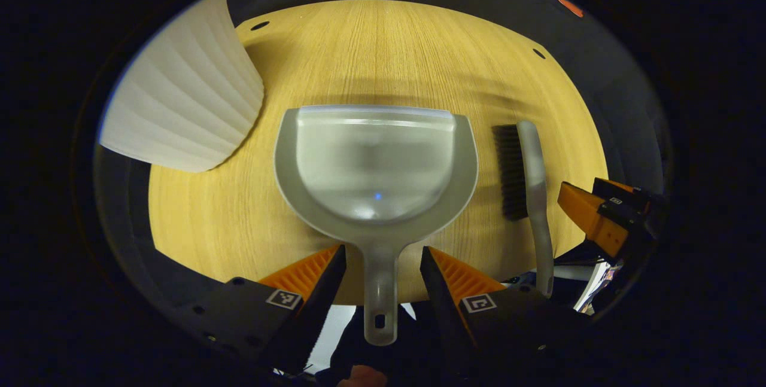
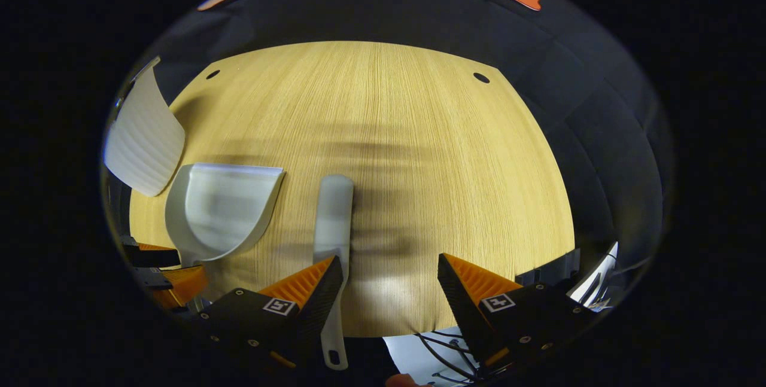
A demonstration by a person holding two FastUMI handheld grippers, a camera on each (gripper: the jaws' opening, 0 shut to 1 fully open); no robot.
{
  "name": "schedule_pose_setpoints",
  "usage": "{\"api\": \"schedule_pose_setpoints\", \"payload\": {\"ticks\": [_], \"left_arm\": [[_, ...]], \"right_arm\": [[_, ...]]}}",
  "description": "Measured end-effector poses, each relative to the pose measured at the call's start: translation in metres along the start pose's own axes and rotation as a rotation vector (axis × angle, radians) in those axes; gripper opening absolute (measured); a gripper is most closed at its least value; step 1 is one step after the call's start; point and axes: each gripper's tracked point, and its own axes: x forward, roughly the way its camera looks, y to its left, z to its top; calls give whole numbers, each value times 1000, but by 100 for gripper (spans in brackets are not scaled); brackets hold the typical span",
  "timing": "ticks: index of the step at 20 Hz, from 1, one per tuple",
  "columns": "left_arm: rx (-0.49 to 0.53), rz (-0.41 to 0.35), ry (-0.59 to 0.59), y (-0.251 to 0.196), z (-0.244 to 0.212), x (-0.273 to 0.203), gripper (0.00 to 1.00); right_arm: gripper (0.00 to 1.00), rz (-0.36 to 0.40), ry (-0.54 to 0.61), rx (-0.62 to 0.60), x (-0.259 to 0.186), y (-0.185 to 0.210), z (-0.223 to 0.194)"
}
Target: Pick up the small broom and dustpan from the desktop, sweep the trash into the dustpan with the broom, and then empty the trash into the garbage bin.
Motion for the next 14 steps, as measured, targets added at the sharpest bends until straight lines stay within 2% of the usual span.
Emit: {"api": "schedule_pose_setpoints", "payload": {"ticks": [3,9,14], "left_arm": [[-12,-24,-58,-6,13,-18,82],[16,-15,-256,-9,55,-67,82],[27,25,-531,-1,103,-106,82]], "right_arm": [[96,4,-46,12,-16,-2,12],[97,-6,-174,49,-56,-9,46],[96,-42,-383,58,-106,-22,95]]}}
